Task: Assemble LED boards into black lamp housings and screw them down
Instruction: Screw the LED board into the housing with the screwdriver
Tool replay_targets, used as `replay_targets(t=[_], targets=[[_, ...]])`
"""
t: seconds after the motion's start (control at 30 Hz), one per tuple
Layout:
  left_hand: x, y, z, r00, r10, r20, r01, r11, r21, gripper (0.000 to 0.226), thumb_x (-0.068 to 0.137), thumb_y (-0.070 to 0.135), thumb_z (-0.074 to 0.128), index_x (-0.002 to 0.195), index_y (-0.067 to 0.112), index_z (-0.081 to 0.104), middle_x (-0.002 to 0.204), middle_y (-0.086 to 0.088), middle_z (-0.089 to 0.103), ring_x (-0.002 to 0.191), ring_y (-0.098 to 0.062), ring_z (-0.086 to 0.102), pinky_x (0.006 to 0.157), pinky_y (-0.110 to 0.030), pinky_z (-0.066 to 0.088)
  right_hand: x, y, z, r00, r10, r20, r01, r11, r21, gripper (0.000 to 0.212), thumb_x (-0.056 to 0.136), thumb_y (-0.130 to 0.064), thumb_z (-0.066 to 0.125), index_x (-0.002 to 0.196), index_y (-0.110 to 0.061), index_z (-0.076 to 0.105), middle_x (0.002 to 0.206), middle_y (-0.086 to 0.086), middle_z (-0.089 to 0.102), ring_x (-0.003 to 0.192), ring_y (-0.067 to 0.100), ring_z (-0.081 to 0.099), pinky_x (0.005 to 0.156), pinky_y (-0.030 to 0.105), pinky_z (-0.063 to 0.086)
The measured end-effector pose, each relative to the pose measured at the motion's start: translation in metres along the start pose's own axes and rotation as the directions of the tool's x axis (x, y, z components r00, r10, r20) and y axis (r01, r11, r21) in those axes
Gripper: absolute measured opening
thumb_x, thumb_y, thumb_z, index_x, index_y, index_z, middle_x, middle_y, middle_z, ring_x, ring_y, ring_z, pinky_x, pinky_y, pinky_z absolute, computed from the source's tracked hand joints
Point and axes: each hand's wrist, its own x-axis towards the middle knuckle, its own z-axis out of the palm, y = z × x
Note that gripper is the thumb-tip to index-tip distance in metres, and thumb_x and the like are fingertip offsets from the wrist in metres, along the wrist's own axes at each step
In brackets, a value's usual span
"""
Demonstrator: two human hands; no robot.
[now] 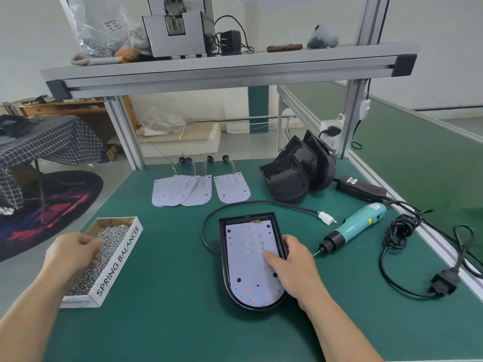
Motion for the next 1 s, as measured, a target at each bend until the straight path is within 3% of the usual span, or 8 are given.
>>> replay_targets(t=[0.07,0.13,0.27,0.33,0.43,0.63,0.8,1.0], targets=[[-0.002,0.008,-0.004,0.980,-0.107,0.166,0.170,0.886,-0.432,0.013,0.097,0.004,0.061,0.092,-0.008,0.065,0.072,-0.011,0.062,0.061,-0.017,0.053,0.058,-0.032,0.057,0.000,0.000,0.000,1.000,-0.001,-0.002,0.001,1.000,-0.006,0.013,0.085,-0.020,0.069,0.093,-0.025,0.061,0.089,-0.009,0.072,0.083,0.015,0.069,0.077,0.037,0.058],[-0.018,0.024,-0.005,0.884,-0.074,0.462,0.437,0.481,-0.760,0.007,0.098,0.006,0.055,0.102,0.002,0.059,0.075,-0.001,0.054,0.058,-0.004,0.049,0.049,-0.009,0.046,0.001,0.001,0.000,1.000,-0.009,-0.006,0.009,1.000,-0.019,0.013,0.085,-0.020,0.069,0.093,-0.026,0.061,0.088,-0.009,0.071,0.082,0.013,0.068,0.076,0.035,0.057],[-0.084,0.073,0.026,0.553,0.315,0.771,0.809,0.018,-0.588,0.027,0.076,-0.007,0.079,0.088,0.008,0.062,0.072,0.006,0.050,0.051,-0.002,0.045,0.044,-0.010,0.044,0.001,0.001,0.002,1.000,-0.013,-0.026,0.012,1.000,-0.022,0.013,0.086,-0.019,0.069,0.093,-0.025,0.060,0.089,-0.010,0.071,0.083,0.013,0.068,0.074,0.033,0.056],[-0.124,0.101,0.050,0.393,0.445,0.805,0.897,0.007,-0.442,0.022,0.073,-0.010,0.077,0.081,0.004,0.063,0.075,0.002,0.051,0.055,-0.007,0.050,0.044,-0.016,0.047,0.000,0.000,0.004,0.999,0.003,-0.037,-0.003,1.000,-0.005,0.013,0.087,-0.017,0.069,0.093,-0.025,0.060,0.090,-0.008,0.071,0.084,0.016,0.068,0.075,0.035,0.057],[-0.165,0.136,0.085,0.319,0.414,0.853,0.921,0.076,-0.381,0.014,0.076,-0.007,0.074,0.079,0.000,0.061,0.078,-0.007,0.055,0.057,-0.014,0.056,0.047,-0.017,0.049,-0.001,-0.002,0.006,0.998,0.017,-0.064,-0.017,1.000,-0.008,0.014,0.086,-0.019,0.069,0.095,-0.025,0.060,0.090,-0.008,0.070,0.082,0.015,0.067,0.068,0.031,0.054],[-0.190,0.161,0.144,0.444,0.108,0.889,0.873,0.170,-0.457,0.021,0.101,0.005,0.051,0.083,-0.002,0.058,0.074,-0.012,0.057,0.048,-0.015,0.058,0.041,-0.017,0.047,-0.002,0.000,0.007,0.996,-0.030,-0.090,0.022,0.996,-0.087,0.017,0.087,-0.032,0.070,0.087,-0.023,0.055,0.080,-0.009,0.063,0.066,0.005,0.055,0.053,0.021,0.036],[-0.190,0.156,0.156,0.516,0.028,0.856,0.836,0.201,-0.510,0.014,0.099,0.001,0.057,0.088,-0.006,0.062,0.067,-0.010,0.056,0.043,-0.013,0.056,0.037,-0.015,0.044,-0.007,-0.008,-0.006,1.000,-0.018,0.018,0.020,0.992,-0.123,0.024,0.089,-0.035,0.071,0.108,-0.027,0.058,0.093,-0.014,0.067,0.087,0.004,0.063,0.071,0.023,0.046],[-0.189,0.155,0.158,0.549,0.058,0.834,0.803,0.241,-0.546,0.010,0.094,-0.011,0.057,0.088,-0.014,0.065,0.079,-0.020,0.066,0.063,-0.024,0.066,0.050,-0.023,0.058,0.013,-0.013,-0.105,0.863,-0.100,-0.494,-0.071,0.947,-0.315,0.047,0.087,-0.057,0.063,0.116,-0.020,0.054,0.099,-0.005,0.067,0.094,0.025,0.062,0.079,0.036,0.043]])
